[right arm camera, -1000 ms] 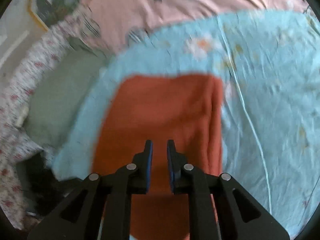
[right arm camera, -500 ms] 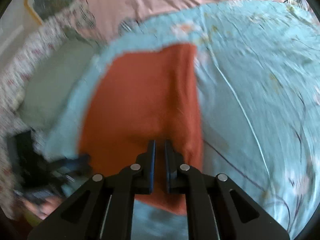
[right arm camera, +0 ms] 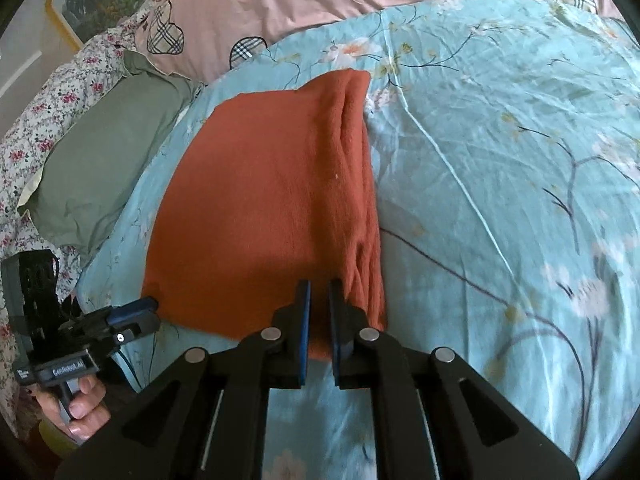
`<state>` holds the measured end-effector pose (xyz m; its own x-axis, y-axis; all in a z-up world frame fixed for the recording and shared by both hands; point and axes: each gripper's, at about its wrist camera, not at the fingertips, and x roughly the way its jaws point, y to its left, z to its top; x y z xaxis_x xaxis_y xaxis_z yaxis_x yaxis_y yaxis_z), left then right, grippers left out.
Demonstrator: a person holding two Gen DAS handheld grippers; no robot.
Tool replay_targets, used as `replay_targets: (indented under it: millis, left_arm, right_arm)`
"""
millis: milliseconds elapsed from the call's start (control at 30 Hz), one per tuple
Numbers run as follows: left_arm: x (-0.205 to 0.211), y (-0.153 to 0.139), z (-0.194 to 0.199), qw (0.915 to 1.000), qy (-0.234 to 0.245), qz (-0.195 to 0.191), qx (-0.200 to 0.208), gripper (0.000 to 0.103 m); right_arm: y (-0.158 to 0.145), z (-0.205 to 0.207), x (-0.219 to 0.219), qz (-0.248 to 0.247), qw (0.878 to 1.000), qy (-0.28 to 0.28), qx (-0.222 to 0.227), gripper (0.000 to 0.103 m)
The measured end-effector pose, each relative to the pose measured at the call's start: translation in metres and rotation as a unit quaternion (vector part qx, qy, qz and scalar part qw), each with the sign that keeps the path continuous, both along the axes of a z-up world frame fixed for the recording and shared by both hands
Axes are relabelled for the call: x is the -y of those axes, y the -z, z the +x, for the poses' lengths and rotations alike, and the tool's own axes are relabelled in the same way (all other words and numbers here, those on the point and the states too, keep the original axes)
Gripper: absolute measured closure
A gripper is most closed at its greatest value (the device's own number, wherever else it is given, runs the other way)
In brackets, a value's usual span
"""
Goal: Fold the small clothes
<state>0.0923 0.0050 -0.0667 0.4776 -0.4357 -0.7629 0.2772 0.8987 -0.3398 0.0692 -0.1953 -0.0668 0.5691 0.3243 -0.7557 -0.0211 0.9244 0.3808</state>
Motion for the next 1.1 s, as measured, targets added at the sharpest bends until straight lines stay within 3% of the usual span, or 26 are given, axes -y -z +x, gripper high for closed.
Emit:
replay_targets:
  millis: [167,333,567,867,1100]
  left_arm:
    - [-0.011,-0.002,-0.012,0.9996,-0.029,-0.005,-0.003,0.057]
    - [-0.017,-0.009,-0.028,0.9985,-0.048,0.024,0.013,0.052]
    - [-0.026,-0.019,-0.045,0.9945,-0.083,0.058,0.028,0.038]
    - [-0.038,-0.021,-0.055,0.9862,-0.122,0.104,0.043,0.030]
    - [-0.034,-0.026,-0.063,0.9823,-0.113,0.138,0.058,0.021]
  right_arm:
    - [-0.008,-0.018,-0.004,-0.012,1.000,-0.001,0.001,0.087]
    - [-0.022,-0.036,-0.011,-0.022,0.999,-0.005,0.024,0.064]
    - [-0.021,-0.048,-0.019,-0.022,0.999,-0.017,0.023,0.057]
    - [-0.016,-0.061,-0.027,-0.047,0.999,-0.023,0.013,0.033]
    - [-0.021,-0.074,-0.030,-0.072,0.997,-0.031,0.015,0.019]
